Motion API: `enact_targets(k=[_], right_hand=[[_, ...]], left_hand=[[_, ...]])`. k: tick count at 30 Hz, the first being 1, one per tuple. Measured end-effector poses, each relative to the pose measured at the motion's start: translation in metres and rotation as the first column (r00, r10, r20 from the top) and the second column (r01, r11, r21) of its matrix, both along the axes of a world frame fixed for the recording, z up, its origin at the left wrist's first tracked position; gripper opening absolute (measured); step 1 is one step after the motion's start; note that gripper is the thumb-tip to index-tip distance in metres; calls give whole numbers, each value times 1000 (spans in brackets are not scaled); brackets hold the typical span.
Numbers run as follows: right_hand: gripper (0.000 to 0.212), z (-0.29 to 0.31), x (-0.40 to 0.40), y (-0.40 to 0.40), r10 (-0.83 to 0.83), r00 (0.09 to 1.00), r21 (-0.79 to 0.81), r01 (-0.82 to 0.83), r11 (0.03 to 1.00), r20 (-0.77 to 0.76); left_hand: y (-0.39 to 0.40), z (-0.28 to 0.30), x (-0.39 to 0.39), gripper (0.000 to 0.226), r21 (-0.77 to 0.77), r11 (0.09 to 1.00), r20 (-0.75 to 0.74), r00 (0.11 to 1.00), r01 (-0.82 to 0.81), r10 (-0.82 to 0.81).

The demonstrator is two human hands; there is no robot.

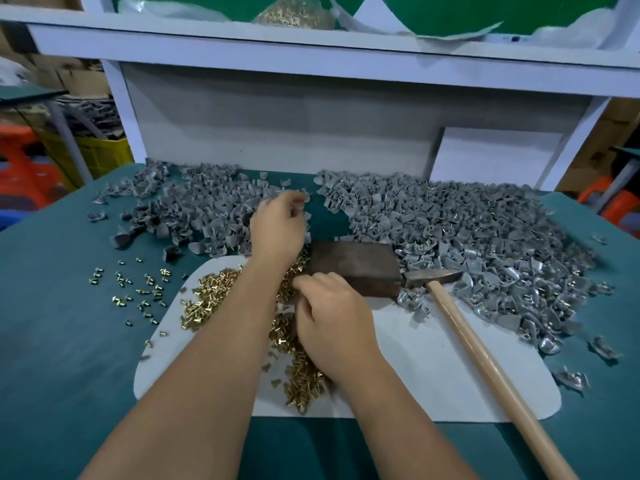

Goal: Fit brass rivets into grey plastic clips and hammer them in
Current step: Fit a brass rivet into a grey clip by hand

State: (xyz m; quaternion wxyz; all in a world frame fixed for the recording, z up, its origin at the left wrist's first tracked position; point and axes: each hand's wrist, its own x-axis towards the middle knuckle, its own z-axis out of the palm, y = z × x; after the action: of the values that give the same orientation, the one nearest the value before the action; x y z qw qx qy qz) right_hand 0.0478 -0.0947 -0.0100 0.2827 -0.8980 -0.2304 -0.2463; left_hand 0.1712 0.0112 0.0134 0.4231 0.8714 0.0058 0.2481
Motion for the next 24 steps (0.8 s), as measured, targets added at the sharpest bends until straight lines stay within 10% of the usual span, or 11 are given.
enact_targets(k=[7,13,24], right_hand=[[20,-1,5,-1,10,1000,-51,-10,999,-7],[22,-1,7,-3,13,997,-16,-15,1000,-76],[33,-1,2,0,-15,991,-69,6,998,-131]], left_hand=[[8,-9,69,42,332,927,-298,952,174,-71],[13,-17,75,46,673,657,-519,850,341,90],[78,-14,18,33,566,824,-294,929,-20,224]])
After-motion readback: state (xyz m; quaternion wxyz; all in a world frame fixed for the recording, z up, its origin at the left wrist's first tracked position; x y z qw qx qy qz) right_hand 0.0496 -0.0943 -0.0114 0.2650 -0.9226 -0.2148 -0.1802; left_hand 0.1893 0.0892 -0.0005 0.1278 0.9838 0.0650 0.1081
